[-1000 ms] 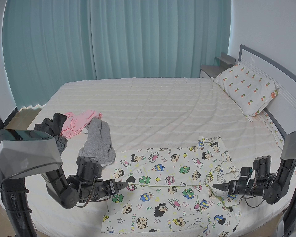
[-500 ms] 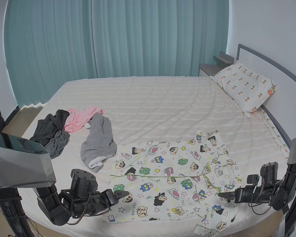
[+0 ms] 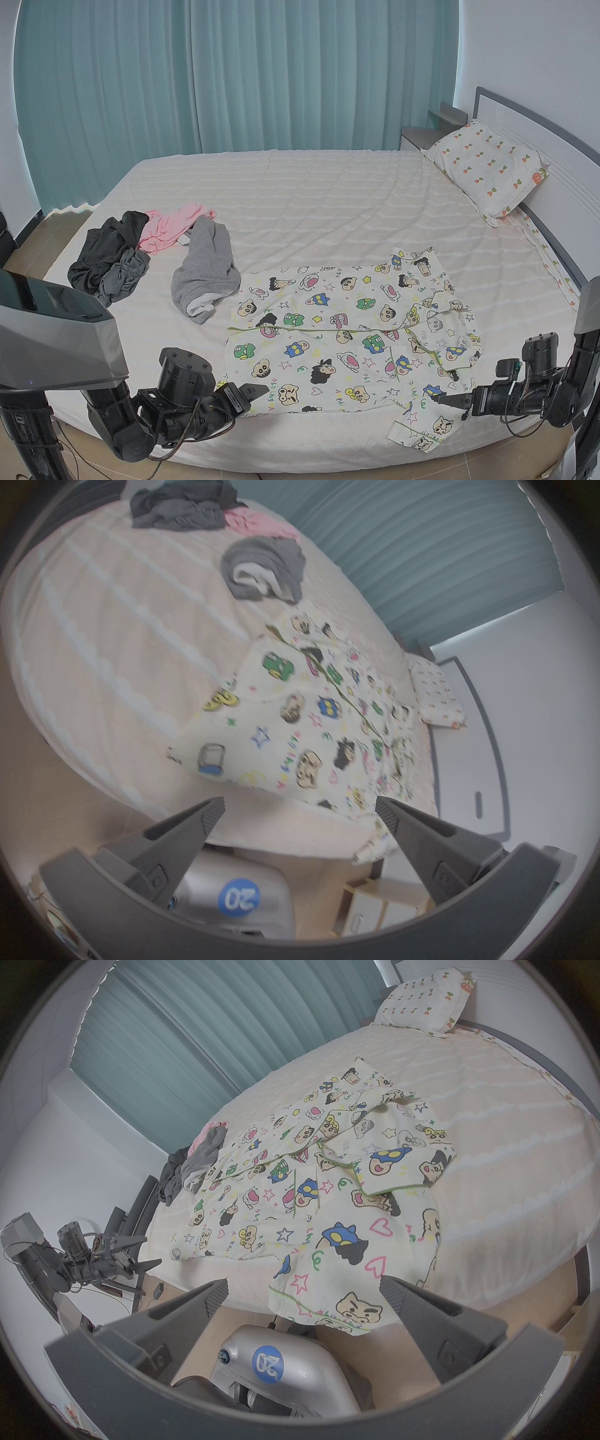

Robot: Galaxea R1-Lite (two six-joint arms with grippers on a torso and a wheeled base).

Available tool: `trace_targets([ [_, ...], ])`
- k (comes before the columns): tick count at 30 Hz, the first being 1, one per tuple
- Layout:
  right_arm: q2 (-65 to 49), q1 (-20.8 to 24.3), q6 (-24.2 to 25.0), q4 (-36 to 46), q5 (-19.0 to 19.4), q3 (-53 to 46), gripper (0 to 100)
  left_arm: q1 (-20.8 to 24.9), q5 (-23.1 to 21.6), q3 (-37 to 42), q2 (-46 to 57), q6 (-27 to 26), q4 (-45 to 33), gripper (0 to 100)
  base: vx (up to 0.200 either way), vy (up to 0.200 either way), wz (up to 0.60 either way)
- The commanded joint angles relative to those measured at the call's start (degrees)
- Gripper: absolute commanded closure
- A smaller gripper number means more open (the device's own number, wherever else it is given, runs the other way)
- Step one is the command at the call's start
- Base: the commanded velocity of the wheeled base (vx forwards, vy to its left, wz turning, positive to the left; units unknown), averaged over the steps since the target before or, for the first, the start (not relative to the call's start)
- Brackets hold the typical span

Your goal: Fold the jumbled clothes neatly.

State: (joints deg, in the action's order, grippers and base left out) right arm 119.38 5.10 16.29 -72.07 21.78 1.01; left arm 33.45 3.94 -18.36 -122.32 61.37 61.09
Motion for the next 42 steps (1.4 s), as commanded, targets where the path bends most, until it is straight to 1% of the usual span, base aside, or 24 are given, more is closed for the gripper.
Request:
trace_targets([
  [1,2.5,1.4,1.4,-2.8,0.0,-0.9,0,3.3,7.2,-3.5,-7.2,-0.5,-1.9,0,0.000,0.000,0.00],
  [2,4.0,2.4,3.8,-5.7,-0.2,-0.9,0,3.6,8.9,-5.2,-7.7,-1.2,-4.7,0,0.000,0.000,0.00],
  [4,5.2,2.7,5.2,-7.9,-0.5,-0.9,0,3.7,9.2,-6.1,-7.7,-1.3,-7.6,0,0.000,0.000,0.00],
  [8,6.4,2.7,5.6,-9.9,-0.8,-0.9,0,4.8,11.3,-8.8,-7.8,-1.3,-13.7,0,0.000,0.000,0.00],
  [10,6.4,2.7,5.6,-10.0,-0.8,-0.9,0,4.8,12.8,-10.1,-8.6,-1.3,-14.9,0,0.000,0.000,0.00],
  [12,6.4,2.8,5.6,-10.0,-0.8,-0.9,0,4.8,14.7,-11.5,-10.0,-1.3,-15.0,0,0.000,0.000,0.00],
  [17,6.4,2.9,5.6,-10.0,-0.8,-0.9,0,4.2,15.9,-13.5,-11.2,-1.2,-14.6,0,0.000,0.000,0.00],
  [24,6.3,3.0,5.5,-10.0,-0.8,-0.9,0,3.8,16.2,-13.8,-11.6,-1.6,-14.5,0,0.000,0.000,0.00],
  [29,6.3,3.0,5.5,-10.0,-0.8,-0.9,0,2.7,16.7,-14.1,-11.6,-2.6,-15.0,0,0.000,0.000,0.00],
  [32,6.2,3.0,5.4,-10.0,-0.8,-0.9,0,0.4,17.5,-16.1,-12.3,-4.1,-15.1,0,0.000,0.000,0.00],
  [34,6.2,3.4,5.4,-10.1,-0.9,-0.9,0,-0.5,19.2,-17.9,-15.2,-4.9,-15.1,0,0.000,0.000,0.00],
  [42,6.2,3.6,5.4,-10.1,-0.9,-0.9,0,-0.4,19.3,-18.2,-15.1,-6.0,-15.6,0,0.000,0.000,0.00],
])
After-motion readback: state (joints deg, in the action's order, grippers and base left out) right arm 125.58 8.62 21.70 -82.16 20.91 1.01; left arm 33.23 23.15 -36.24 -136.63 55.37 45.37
